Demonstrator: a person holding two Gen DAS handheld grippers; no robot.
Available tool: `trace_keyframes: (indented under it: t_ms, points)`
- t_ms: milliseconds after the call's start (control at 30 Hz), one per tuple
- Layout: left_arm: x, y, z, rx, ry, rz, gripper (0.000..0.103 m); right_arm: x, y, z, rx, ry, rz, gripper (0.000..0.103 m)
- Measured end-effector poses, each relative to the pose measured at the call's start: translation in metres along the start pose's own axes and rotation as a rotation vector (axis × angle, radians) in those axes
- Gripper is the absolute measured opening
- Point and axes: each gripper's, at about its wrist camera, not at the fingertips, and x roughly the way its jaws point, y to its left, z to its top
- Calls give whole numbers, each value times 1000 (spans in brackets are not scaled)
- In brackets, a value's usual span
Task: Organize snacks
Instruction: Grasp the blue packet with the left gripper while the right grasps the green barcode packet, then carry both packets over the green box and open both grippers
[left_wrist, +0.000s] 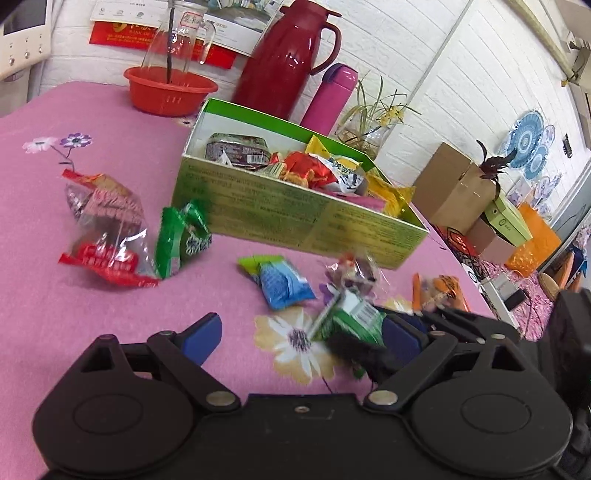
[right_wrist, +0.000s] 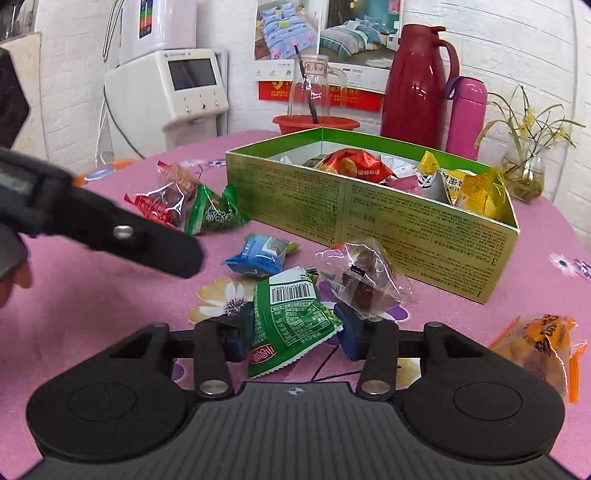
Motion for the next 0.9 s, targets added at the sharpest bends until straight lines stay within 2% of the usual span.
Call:
trace_keyframes:
  t_ms: [100,200,233,367,400,467,533,567,767,900]
  points:
    - [23,-3,9,26,13,21,101,-10,3,-6,-15,5,-2,75]
    - [44,-2,16,21,35,33,94,-18,3,-11,-17,11,2,75]
    - [51,-2,19,21,42,40,89,-20,3,-12,-19,12,3,75]
    - [61,-5,24,52,31,84,80,-21,1,-12,-12,16,6,75]
    - [62,-5,24,56,30,88,75,-21,1,-12,-9,16,8,75]
    - [62,-6,23,76,28,101,54,-19,1,-12,-2,14,9,75]
    - [62,-7,22,100,27,118,8,-18,1,-11,1,12,9,75]
    - [62,-7,21,110,27,125,0,-17,0,-11,3,12,10,75]
    - [59,-6,18,108,31,115,0,-17,1,-10,12,14,5,75]
    - [53,-5,15,77,47,71,0,-17,2,-9,20,18,-4,75]
